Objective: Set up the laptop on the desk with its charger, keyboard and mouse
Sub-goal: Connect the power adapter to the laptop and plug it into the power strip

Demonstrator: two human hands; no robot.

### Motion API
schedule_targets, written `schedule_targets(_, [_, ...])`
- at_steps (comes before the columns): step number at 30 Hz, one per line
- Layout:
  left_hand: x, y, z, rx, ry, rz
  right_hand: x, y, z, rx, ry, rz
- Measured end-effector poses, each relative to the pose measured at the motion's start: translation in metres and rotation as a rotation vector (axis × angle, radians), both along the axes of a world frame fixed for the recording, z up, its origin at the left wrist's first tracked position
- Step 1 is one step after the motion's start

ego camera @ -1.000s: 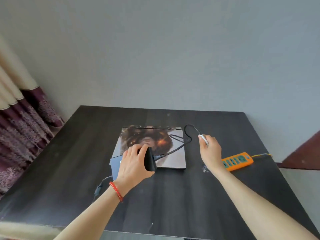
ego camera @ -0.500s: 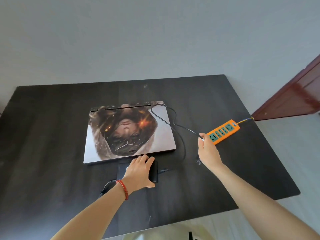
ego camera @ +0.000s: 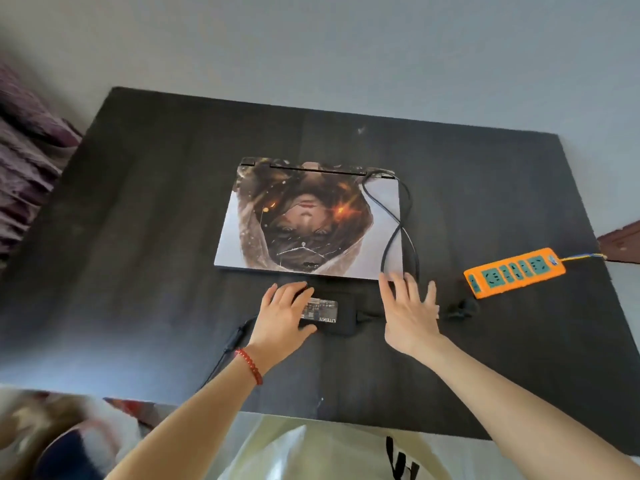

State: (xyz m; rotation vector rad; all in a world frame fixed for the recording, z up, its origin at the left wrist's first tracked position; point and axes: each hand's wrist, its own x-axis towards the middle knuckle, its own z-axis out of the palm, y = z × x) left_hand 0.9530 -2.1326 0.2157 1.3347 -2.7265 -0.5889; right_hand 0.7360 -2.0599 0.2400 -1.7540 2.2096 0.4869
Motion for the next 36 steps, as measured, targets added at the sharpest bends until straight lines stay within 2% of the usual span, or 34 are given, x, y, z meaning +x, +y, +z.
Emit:
schedule_targets(2, [0.035,0.016,0.003,-0.052,0.130,0.292,0.031,-0.012,0.002,-0.118,-0.079,0.122])
schedule_targets(5, [0.094,0.051,0.003,-0.081,0.222,0.744,0.089,-0.031,0.002,-0.233,-0.273,0.323])
schedule_targets(7, [0.128,0.081,0.000,-0.028,0.251,0.978,0.130,-0.035,-0.001,-0.232,-0.409,0.454])
schedule_targets(11, [0.196,0.166,-0.012,0.102,0.216,1.413,0.231,-0.014,-0.012,-0.216,-0.595,0.878])
schedule_targets(14, [0.229,0.219,-0.025,0.221,0.190,1.570,0.294,0.008,-0.028,-0.083,-0.595,1.149])
schedule_targets(17, [0.267,0.256,-0.039,0.275,0.222,1.660,0.361,0.024,-0.053,0.135,-0.387,1.319])
schedule_targets(20, [0.315,0.283,-0.054,0.369,0.375,1.777,0.426,0.039,-0.080,0.313,-0.071,1.328])
schedule_targets(22, [0.337,0.288,-0.057,0.476,0.540,1.884,0.448,0.041,-0.090,0.483,0.054,1.246])
schedule_targets(24, [0.358,0.289,-0.063,0.586,0.685,1.968,0.466,0.047,-0.097,0.640,0.064,1.165])
schedule_targets(25, [0.369,0.289,-0.068,0.635,0.745,1.996,0.476,0.050,-0.100,0.650,0.034,1.142])
schedule_targets(28, [0.385,0.278,-0.076,0.766,0.972,2.090,0.489,0.051,-0.096,0.448,-0.085,1.147])
schedule_targets(29, [0.390,0.273,-0.080,0.770,0.989,2.102,0.493,0.049,-0.097,0.417,-0.101,1.155])
schedule_targets(34, [0.427,0.259,-0.124,0.586,0.742,2.160,0.532,0.047,-0.130,0.503,-0.231,1.082])
schedule_targets(36, [0.445,0.261,-0.144,0.493,0.587,2.144,0.557,0.054,-0.154,0.511,-0.294,1.077])
